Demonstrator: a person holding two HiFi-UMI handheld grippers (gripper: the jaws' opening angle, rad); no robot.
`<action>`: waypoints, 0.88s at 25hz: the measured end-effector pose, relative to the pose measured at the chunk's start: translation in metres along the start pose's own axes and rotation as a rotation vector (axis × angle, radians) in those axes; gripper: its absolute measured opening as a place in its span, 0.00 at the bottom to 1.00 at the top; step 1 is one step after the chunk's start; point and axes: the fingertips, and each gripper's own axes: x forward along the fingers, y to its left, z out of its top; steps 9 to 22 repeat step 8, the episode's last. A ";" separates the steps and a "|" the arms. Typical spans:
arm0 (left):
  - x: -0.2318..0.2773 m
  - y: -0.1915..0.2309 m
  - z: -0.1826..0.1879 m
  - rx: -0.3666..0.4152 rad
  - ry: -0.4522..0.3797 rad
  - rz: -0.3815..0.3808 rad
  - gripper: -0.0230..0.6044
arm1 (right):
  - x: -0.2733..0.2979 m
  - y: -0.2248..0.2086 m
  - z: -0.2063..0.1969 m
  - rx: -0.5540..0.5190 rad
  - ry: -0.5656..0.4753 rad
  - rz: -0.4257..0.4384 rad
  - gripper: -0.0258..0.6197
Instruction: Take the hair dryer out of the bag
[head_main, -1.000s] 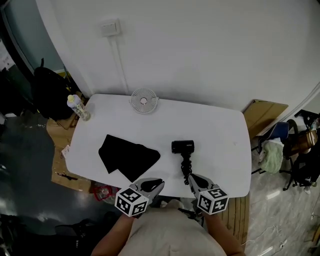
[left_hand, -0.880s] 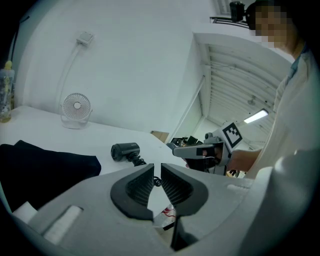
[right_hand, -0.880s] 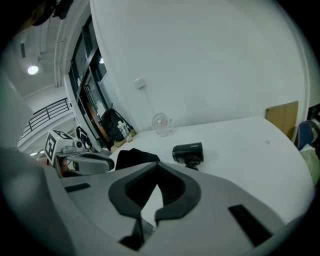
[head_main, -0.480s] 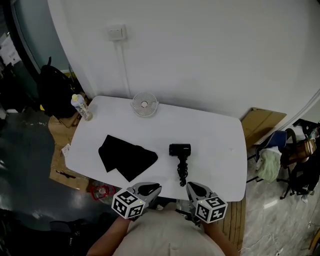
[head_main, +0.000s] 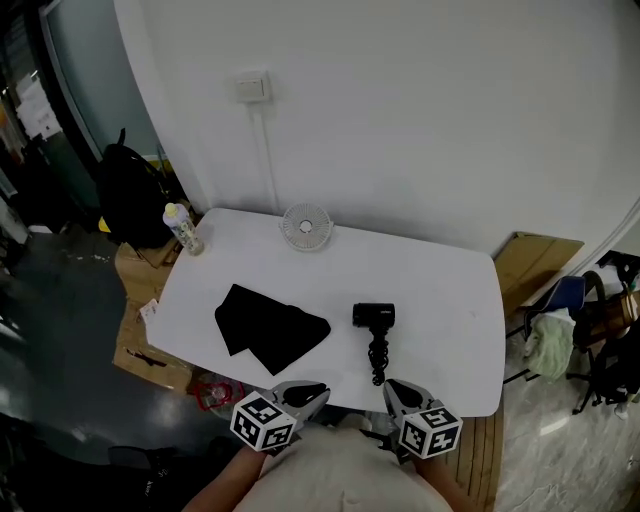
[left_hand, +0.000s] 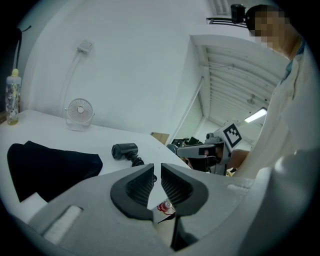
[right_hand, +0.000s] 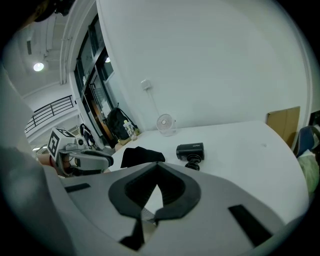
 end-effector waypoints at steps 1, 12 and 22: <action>-0.003 0.001 -0.001 -0.003 0.000 0.004 0.12 | 0.001 0.002 0.001 -0.002 -0.002 0.003 0.06; -0.016 0.011 -0.004 -0.021 -0.004 0.024 0.12 | 0.013 0.009 0.007 -0.014 -0.003 0.014 0.06; -0.016 0.011 -0.004 -0.021 -0.004 0.024 0.12 | 0.013 0.009 0.007 -0.014 -0.003 0.014 0.06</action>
